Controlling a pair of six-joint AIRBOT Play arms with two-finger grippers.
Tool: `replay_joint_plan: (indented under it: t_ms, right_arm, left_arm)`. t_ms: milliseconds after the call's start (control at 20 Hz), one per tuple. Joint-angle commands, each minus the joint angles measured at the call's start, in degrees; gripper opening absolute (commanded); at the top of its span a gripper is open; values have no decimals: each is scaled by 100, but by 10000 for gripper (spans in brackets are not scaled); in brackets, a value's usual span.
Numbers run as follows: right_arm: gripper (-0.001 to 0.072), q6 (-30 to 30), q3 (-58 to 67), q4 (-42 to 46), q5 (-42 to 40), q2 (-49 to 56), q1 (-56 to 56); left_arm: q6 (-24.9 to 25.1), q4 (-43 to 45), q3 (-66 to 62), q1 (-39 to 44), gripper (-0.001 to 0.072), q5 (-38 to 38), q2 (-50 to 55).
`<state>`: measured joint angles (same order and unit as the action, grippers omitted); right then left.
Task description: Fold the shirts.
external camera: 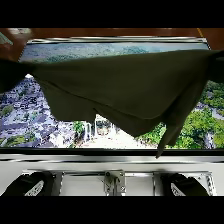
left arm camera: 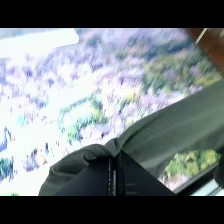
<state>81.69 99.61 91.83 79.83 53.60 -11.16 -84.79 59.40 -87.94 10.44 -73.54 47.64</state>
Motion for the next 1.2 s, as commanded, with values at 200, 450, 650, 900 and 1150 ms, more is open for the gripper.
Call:
replay_joint_plan:
  t_ms: [200, 450, 650, 900, 1150]
  right_arm:
    - [61, -264, 11, -1276, -1821, 2844, -2]
    - [63, 105, 11, -2649, -1652, 4693, -2]
    - [121, 118, 15, -3003, -1209, 5130, -2]
    - [675, -313, 17, -1803, 205, 4531, 503]
    - [641, -66, -713, -1556, 1757, 3866, 1974]
  left_arm:
    - [-105, 52, 2710, 7, 39, 225, 24]
    - [-101, -868, 4404, 9, 40, 688, 35]
    - [-98, -1099, 4990, 7, 40, 1196, 35]
    - [-98, -1104, 5018, 7, 40, 1467, 35]
    - [-76, -1104, 5018, 7, 40, 1460, 35]
